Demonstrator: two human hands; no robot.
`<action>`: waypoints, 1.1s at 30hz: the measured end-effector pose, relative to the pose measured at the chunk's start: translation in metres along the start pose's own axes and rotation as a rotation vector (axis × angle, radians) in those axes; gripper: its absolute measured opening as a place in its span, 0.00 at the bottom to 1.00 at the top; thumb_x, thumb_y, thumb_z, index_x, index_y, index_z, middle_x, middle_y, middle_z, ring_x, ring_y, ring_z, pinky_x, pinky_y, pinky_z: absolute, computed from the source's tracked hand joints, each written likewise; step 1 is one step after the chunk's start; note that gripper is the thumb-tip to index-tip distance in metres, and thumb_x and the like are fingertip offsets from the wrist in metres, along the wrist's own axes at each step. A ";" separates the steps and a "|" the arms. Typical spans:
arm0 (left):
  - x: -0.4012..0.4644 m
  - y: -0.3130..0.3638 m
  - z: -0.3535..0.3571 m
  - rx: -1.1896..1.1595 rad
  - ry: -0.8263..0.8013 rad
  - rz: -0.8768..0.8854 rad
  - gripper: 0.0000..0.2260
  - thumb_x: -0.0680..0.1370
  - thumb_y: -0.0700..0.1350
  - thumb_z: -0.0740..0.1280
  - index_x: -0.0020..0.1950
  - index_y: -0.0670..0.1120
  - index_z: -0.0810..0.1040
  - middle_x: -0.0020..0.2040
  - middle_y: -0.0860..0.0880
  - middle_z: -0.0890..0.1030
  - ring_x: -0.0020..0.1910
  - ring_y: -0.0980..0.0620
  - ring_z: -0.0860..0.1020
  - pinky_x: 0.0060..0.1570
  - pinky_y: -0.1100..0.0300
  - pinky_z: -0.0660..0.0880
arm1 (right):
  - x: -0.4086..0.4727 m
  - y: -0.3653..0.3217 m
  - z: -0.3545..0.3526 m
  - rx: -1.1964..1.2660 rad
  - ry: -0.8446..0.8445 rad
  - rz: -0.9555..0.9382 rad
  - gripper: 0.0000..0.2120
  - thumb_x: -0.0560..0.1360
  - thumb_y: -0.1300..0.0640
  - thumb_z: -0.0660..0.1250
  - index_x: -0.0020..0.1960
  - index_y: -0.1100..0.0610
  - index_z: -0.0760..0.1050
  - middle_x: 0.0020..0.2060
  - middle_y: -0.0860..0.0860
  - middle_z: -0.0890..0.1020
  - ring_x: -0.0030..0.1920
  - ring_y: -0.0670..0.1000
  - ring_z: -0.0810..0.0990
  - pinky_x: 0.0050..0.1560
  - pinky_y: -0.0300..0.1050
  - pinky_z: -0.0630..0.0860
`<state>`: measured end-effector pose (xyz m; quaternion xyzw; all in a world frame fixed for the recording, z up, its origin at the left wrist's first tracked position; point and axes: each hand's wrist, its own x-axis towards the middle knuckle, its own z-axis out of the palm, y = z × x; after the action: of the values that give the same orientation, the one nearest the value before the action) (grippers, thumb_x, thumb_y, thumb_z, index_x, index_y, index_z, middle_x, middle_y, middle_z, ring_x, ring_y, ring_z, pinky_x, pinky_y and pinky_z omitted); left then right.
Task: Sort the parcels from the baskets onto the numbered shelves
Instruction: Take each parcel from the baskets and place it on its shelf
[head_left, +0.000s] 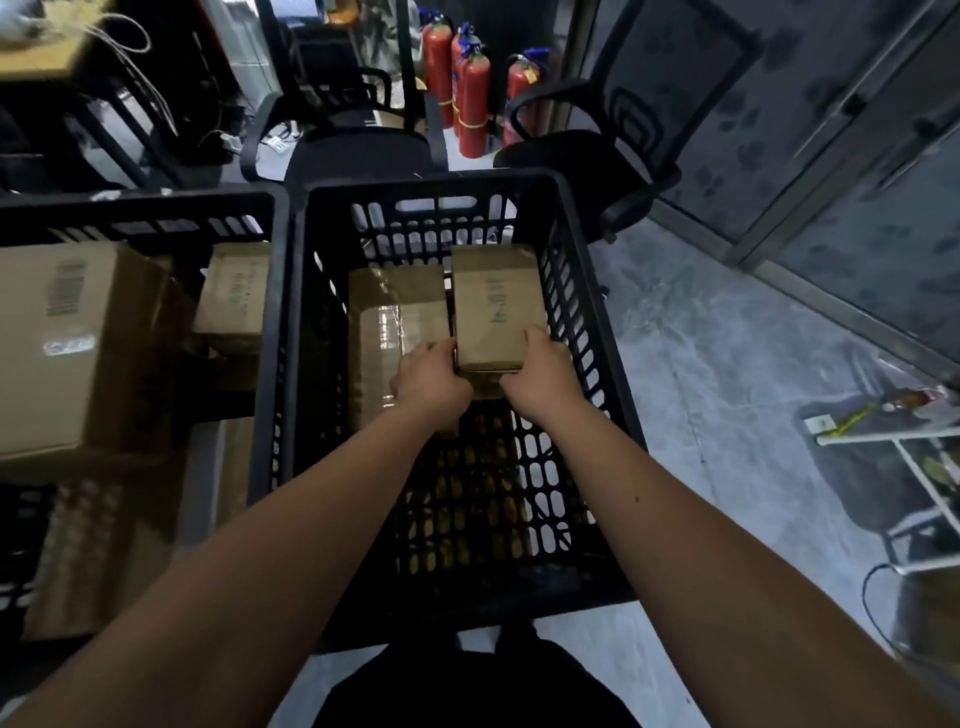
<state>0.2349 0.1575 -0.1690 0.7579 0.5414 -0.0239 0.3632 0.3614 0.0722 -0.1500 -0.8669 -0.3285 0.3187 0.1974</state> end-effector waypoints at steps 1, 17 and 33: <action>-0.002 0.001 0.001 -0.069 0.022 -0.017 0.26 0.72 0.40 0.65 0.70 0.56 0.76 0.63 0.50 0.79 0.66 0.43 0.74 0.67 0.44 0.73 | -0.003 -0.001 -0.004 0.027 0.009 -0.010 0.35 0.75 0.61 0.70 0.79 0.52 0.61 0.68 0.60 0.68 0.63 0.62 0.76 0.62 0.57 0.80; -0.091 0.020 -0.034 -0.673 0.224 0.072 0.35 0.71 0.24 0.61 0.70 0.54 0.81 0.57 0.54 0.86 0.50 0.57 0.85 0.40 0.63 0.80 | -0.077 -0.027 -0.045 0.333 0.076 -0.215 0.35 0.73 0.61 0.68 0.78 0.45 0.62 0.75 0.50 0.62 0.71 0.55 0.69 0.64 0.55 0.79; -0.115 -0.034 -0.032 -0.663 0.290 -0.200 0.27 0.77 0.34 0.68 0.76 0.47 0.72 0.62 0.51 0.81 0.54 0.55 0.80 0.42 0.66 0.74 | -0.067 -0.007 0.003 0.411 -0.101 -0.234 0.42 0.73 0.62 0.71 0.81 0.46 0.57 0.67 0.46 0.72 0.62 0.52 0.78 0.53 0.47 0.82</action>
<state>0.1478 0.0886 -0.1143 0.5377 0.6371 0.2250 0.5043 0.3174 0.0309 -0.1203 -0.7476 -0.3644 0.3968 0.3884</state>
